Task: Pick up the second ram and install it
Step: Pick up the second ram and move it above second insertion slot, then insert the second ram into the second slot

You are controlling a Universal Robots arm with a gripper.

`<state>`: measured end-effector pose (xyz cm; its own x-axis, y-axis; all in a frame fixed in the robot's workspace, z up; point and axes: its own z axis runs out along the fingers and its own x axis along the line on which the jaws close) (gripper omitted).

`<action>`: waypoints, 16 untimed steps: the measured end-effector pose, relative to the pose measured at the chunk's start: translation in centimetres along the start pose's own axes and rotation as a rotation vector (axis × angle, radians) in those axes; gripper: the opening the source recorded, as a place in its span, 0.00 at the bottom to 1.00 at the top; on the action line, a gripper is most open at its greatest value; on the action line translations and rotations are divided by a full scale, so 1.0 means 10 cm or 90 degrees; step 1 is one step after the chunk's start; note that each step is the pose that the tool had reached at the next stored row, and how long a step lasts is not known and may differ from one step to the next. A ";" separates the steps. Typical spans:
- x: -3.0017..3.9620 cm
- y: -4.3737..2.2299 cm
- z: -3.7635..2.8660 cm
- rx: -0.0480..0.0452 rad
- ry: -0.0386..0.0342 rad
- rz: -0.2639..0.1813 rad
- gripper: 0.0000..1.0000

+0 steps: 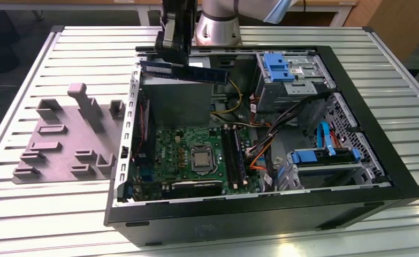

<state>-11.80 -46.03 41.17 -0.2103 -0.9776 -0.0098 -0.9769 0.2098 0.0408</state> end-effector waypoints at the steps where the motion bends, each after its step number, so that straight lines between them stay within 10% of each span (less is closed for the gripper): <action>1: -0.001 -0.005 0.003 0.0000 0.0003 -0.007 0.14; 8: -0.055 -0.254 0.011 -0.0003 0.0008 -0.018 0.14; 16: -0.057 -0.266 0.013 -0.0003 0.0008 -0.019 0.14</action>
<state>-9.09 -46.03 40.94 -0.1808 -0.9835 -0.0097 -0.9828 0.1803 0.0409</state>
